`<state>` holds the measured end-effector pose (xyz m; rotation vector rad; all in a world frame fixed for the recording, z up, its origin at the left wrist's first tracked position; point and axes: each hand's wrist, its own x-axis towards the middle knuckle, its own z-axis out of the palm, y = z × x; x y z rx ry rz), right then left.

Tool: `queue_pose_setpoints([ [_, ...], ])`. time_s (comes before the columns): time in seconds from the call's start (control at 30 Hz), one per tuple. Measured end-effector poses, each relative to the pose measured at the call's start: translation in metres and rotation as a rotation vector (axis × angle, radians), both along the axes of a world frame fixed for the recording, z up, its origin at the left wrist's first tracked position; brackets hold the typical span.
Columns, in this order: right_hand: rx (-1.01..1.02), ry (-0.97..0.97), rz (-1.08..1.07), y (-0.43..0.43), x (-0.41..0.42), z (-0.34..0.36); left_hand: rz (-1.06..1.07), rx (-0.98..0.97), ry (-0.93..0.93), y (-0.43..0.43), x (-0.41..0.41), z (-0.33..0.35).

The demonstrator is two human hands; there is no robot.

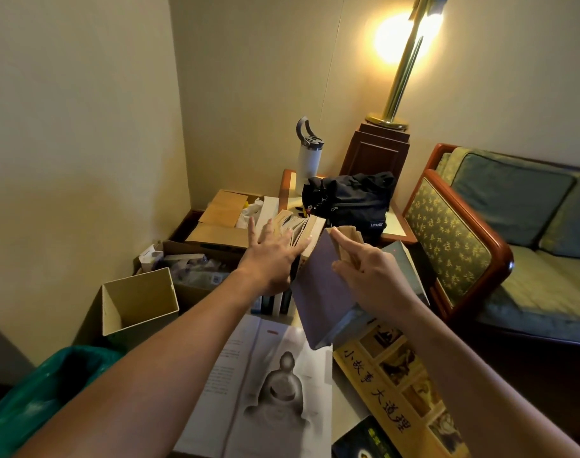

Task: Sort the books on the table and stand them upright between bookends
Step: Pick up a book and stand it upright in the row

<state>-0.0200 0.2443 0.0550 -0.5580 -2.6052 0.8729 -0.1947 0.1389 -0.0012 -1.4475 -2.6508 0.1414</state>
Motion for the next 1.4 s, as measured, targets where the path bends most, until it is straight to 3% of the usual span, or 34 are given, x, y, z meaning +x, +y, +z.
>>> queue_pose_setpoints([
  [0.17,-0.014,-0.056,0.008,0.007,-0.01,-0.005,-0.131,-0.055,0.023,0.0,-0.008,-0.002],
  [0.9,-0.091,0.094,-0.093,0.026,-0.036,-0.032,-0.07,0.072,0.077,-0.011,-0.017,-0.017],
  [1.27,0.082,-0.001,-0.173,0.023,-0.099,-0.04,-0.102,0.164,0.188,-0.009,-0.017,-0.033],
  [1.4,0.059,-0.028,-0.229,0.023,-0.118,-0.047,-0.089,0.205,0.264,-0.01,-0.016,-0.042],
])
